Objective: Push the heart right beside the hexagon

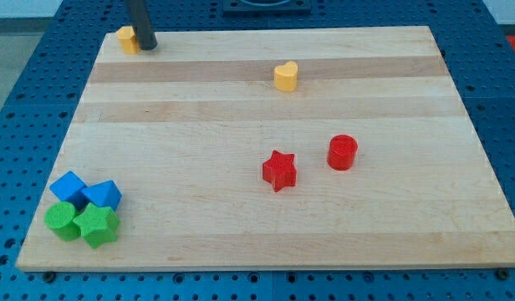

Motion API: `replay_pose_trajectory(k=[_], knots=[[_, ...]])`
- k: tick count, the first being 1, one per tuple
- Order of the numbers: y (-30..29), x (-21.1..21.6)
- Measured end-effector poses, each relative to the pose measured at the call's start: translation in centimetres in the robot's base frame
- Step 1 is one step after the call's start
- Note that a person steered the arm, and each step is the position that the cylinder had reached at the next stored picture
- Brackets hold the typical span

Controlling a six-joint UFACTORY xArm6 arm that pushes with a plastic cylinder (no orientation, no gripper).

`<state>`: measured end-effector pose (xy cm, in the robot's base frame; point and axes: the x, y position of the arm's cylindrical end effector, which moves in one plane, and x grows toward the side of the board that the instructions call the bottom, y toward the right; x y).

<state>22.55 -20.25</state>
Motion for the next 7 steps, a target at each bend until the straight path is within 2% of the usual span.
replay_pose_trajectory(k=[2, 3, 4, 5, 6, 7], knots=[[18.9, 0.0], [27.5, 1.6], [30.8, 5.5], [31.2, 7.9], [26.7, 7.5], [19.6, 5.5]])
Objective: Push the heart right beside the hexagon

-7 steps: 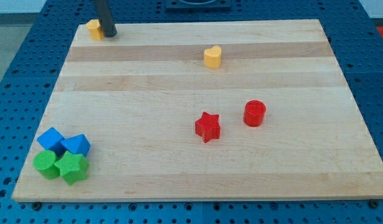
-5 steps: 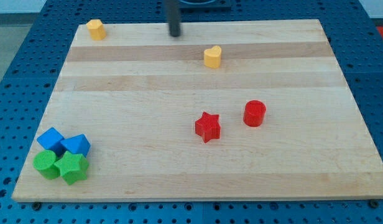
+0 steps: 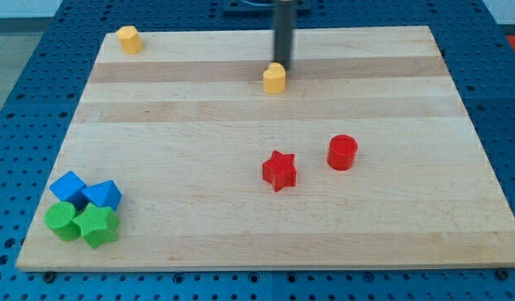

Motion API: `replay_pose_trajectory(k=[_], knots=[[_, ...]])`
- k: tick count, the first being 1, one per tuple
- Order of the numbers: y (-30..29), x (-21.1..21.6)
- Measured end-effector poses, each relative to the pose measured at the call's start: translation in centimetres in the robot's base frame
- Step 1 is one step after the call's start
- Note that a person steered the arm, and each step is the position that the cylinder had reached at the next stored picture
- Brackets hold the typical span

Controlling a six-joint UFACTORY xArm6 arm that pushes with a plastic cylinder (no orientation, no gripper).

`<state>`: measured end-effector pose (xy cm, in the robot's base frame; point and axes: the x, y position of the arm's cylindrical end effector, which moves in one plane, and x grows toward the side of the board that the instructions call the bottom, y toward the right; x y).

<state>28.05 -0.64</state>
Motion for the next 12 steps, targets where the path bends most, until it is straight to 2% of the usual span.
replay_pose_trajectory(k=[1, 2, 3, 4, 5, 6, 7, 9, 11, 12], knots=[[1.5, -1.0], [8.7, -1.4], [12.0, 1.8], [9.1, 5.5], [1.5, 5.1], [-6.5, 0.1], [-8.4, -1.6], [-6.5, -2.3], [-15.2, -4.8], [-14.0, -4.2]])
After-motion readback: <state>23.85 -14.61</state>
